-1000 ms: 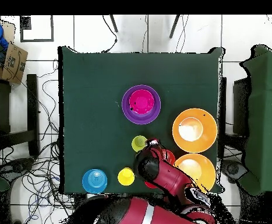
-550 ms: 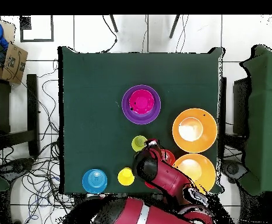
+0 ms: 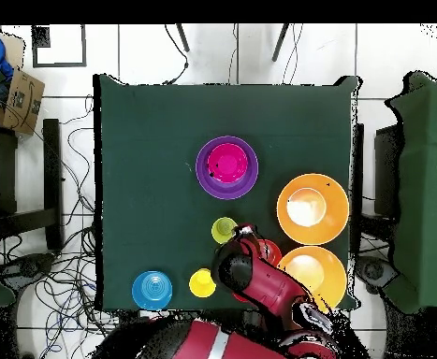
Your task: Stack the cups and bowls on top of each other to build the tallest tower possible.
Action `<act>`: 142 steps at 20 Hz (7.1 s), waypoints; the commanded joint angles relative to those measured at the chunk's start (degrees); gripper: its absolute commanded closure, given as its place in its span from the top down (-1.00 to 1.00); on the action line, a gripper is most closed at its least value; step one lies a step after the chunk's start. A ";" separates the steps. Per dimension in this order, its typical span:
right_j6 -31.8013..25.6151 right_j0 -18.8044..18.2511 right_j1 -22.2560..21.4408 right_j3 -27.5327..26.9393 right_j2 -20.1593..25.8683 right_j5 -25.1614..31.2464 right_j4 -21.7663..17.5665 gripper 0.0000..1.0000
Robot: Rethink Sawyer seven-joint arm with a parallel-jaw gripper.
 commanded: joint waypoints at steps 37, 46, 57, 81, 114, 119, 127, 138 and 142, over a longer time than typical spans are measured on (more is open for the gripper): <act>9.04 -4.96 3.67 1.50 8.41 -4.03 -3.38 1.00; 8.10 -5.33 5.15 1.56 8.67 -2.39 -2.84 1.00; 6.94 -3.80 4.30 1.60 7.36 2.14 -0.87 1.00; 5.72 -4.97 2.14 1.70 8.13 4.38 -1.58 -1.00; 4.23 7.82 -9.04 -23.64 -3.30 44.34 -1.30 -1.00; 4.32 9.32 -9.35 -28.33 -4.37 51.36 -2.07 -1.00; 1.53 7.88 -5.76 -34.44 -0.42 53.56 -2.11 -1.00; 2.12 8.57 -2.05 -34.32 0.92 46.88 -2.81 -1.00; 4.55 10.26 1.68 -37.68 0.18 47.52 -2.45 -1.00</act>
